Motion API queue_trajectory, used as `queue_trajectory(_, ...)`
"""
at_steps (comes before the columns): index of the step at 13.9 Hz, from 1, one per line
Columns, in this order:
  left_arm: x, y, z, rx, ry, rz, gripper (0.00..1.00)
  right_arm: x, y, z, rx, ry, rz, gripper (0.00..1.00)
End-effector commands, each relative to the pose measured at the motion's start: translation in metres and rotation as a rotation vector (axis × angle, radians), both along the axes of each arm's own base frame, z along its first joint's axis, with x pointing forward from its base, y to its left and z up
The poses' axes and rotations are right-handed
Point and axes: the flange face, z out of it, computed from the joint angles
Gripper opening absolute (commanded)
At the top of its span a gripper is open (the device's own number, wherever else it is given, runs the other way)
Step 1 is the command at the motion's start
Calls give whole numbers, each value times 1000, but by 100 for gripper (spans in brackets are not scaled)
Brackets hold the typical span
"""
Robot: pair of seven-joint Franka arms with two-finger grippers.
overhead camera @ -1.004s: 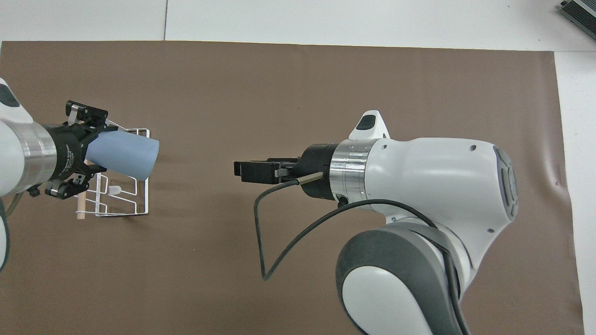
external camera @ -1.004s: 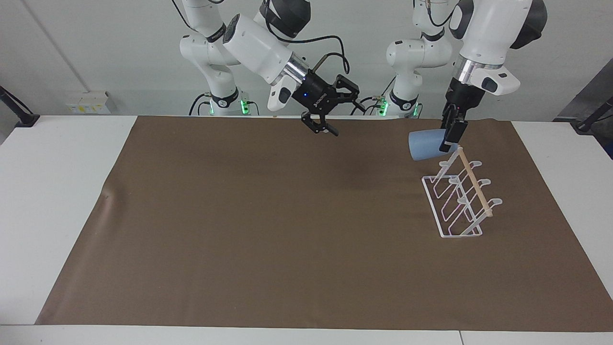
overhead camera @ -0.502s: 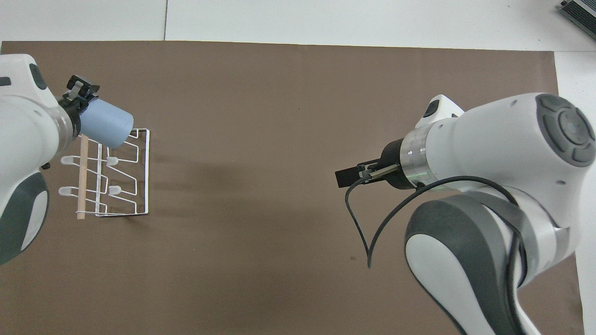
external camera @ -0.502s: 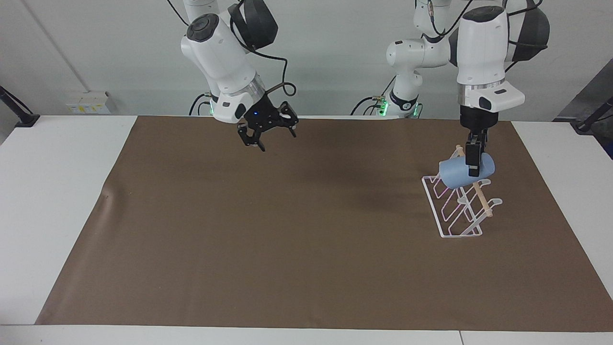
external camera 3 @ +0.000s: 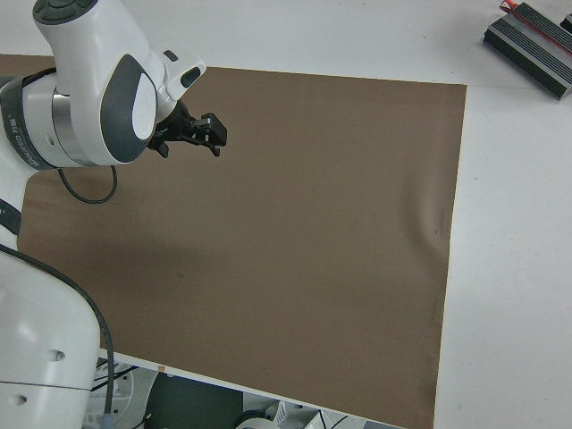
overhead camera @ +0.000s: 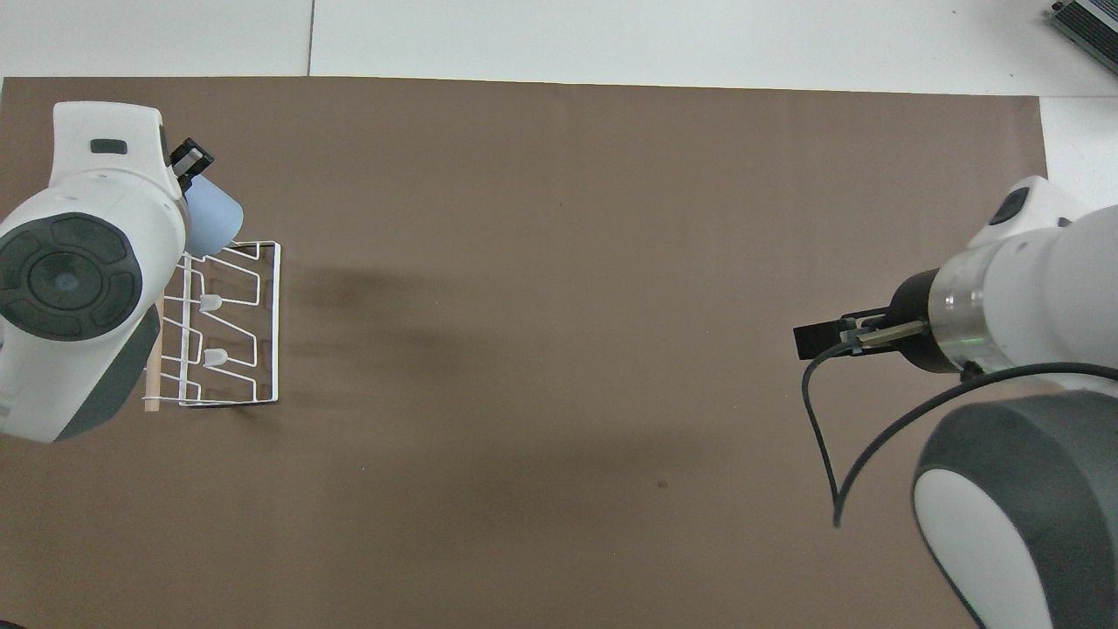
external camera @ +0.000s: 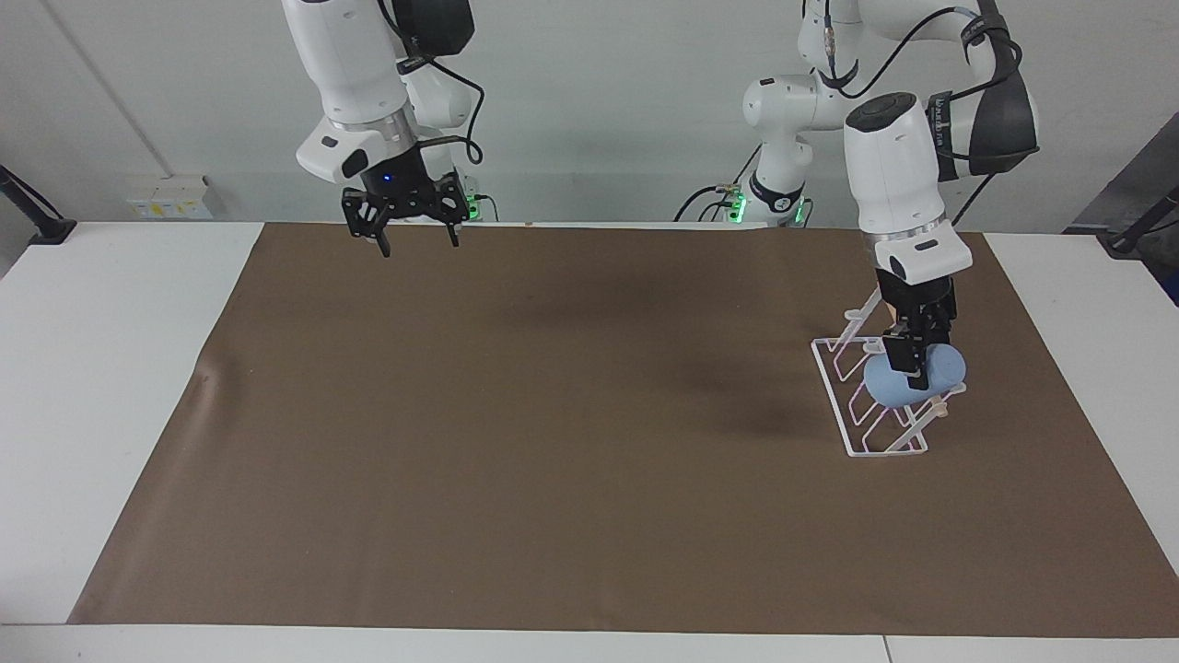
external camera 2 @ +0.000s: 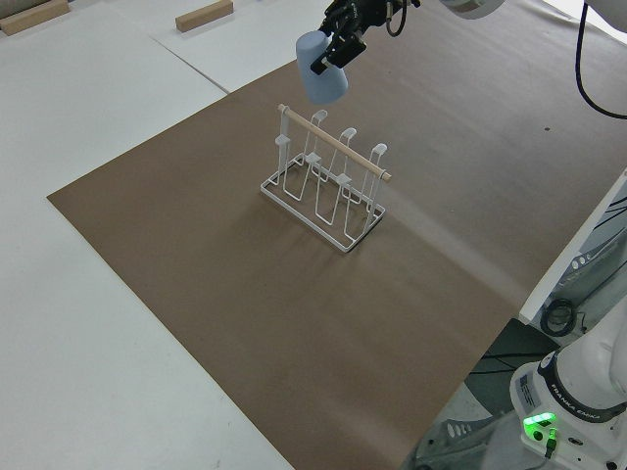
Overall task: Hang cup on cup holder
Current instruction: 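Lower the cup onto the wire rack hook with the left gripper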
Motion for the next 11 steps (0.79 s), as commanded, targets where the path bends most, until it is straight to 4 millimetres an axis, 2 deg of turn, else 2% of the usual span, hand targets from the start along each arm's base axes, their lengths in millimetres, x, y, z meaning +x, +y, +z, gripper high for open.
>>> queue_trajectory(1,-5,4,-8,38,5,-25,0,-13,-39,20,-16,15,-61,100)
queue_trajectory(3,-3,4,-18,57,12,-41,0,-17,-57,30,-9,4,-93,100)
queue_trajectory(7,-5,4,-32,65,24,-52,0,-19,-81,28,-2,11,-139,100)
queue_trajectory(11,-10,9,-49,79,36,-73,0,-24,-84,17,-5,22,-150,100)
